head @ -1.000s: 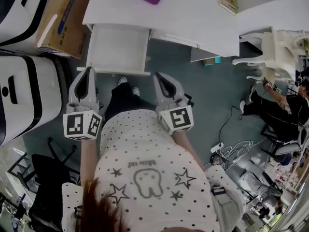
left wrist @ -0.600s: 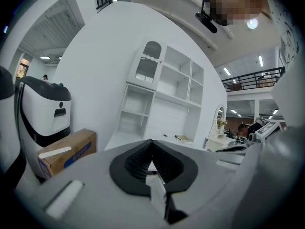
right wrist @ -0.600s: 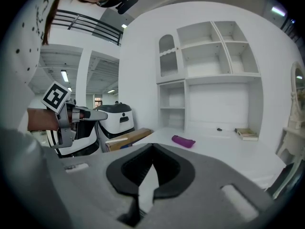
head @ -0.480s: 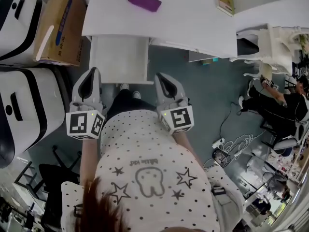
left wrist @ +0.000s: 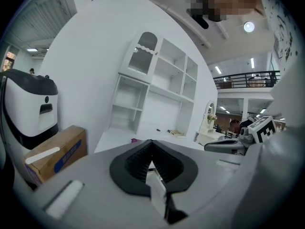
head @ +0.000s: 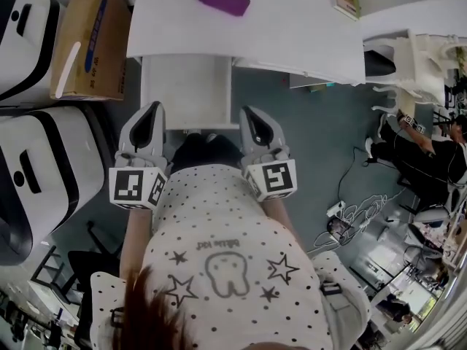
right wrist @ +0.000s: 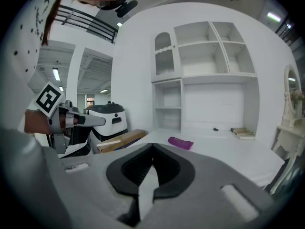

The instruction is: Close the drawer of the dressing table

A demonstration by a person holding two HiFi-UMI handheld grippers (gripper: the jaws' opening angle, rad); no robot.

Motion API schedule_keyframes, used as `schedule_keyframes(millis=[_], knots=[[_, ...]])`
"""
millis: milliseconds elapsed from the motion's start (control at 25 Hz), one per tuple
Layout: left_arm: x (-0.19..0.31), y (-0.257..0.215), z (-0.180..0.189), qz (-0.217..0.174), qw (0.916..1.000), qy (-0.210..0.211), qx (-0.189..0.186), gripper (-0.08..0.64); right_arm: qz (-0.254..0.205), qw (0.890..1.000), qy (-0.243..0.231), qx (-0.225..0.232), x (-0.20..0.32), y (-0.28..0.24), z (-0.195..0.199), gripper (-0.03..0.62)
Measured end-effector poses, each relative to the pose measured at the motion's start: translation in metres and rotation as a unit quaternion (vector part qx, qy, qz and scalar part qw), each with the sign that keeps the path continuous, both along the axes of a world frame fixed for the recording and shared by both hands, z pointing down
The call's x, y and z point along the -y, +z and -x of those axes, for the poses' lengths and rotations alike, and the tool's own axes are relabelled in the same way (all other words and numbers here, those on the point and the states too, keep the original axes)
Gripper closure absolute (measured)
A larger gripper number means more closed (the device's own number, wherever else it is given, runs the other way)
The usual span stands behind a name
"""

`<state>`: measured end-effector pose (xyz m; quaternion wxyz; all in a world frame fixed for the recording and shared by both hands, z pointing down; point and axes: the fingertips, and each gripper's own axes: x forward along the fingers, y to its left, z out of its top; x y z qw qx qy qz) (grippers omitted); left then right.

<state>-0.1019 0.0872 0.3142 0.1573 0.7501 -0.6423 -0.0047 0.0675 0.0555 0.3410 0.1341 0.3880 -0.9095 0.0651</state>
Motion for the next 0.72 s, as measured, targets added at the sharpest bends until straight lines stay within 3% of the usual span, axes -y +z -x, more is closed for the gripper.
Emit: schedule_keyframes(millis=[280,720], knots=[[-0.003,0.005,-0.005,0.009,0.9999,0.008,0.002,0.566,-0.004,1.000,0.007,0.007,0.004,-0.002,-0.001,0.597],[0.001,0.004,-0.015,0.012,0.9997,-0.020,-0.005,0.566,-0.003,1.000,-0.018,0.014,0.014,-0.007,-0.009,0.597]])
